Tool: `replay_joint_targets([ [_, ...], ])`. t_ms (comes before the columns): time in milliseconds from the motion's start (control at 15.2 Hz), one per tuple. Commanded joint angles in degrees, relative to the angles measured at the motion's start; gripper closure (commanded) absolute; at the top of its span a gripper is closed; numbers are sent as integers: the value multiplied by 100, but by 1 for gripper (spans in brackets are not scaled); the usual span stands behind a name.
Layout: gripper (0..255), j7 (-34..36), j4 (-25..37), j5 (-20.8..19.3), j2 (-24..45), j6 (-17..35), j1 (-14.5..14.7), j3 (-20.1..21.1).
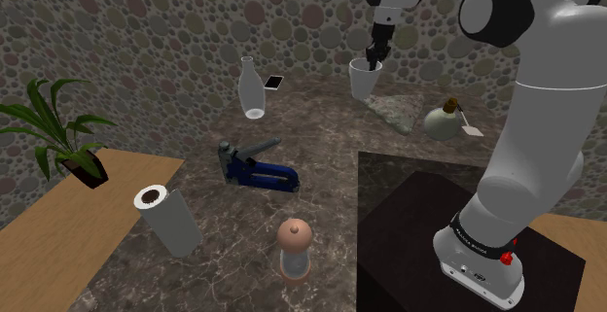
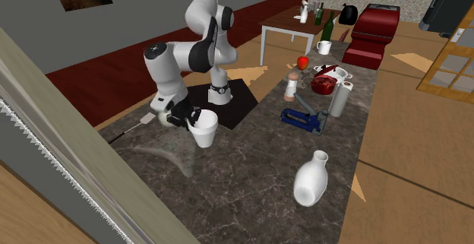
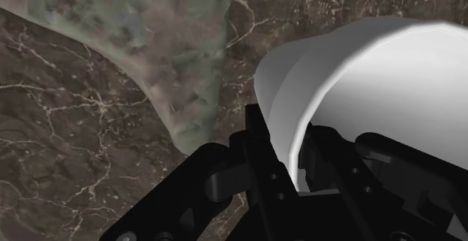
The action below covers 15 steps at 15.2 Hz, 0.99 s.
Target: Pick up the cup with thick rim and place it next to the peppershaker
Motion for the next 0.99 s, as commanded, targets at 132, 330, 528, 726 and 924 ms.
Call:
replay_joint_targets([
  [132, 255, 34, 282, -22, -34, -312, -20, -14],
  [330, 255, 61, 501, -31, -43, -537, -34, -20],
  [528, 255, 85, 739, -34, -38, -768, -53, -26],
  [726, 255, 108, 997, -30, -19, -1007, -76, -31],
  [924, 255, 129, 1279, -19, 16, -1253, -106, -35],
])
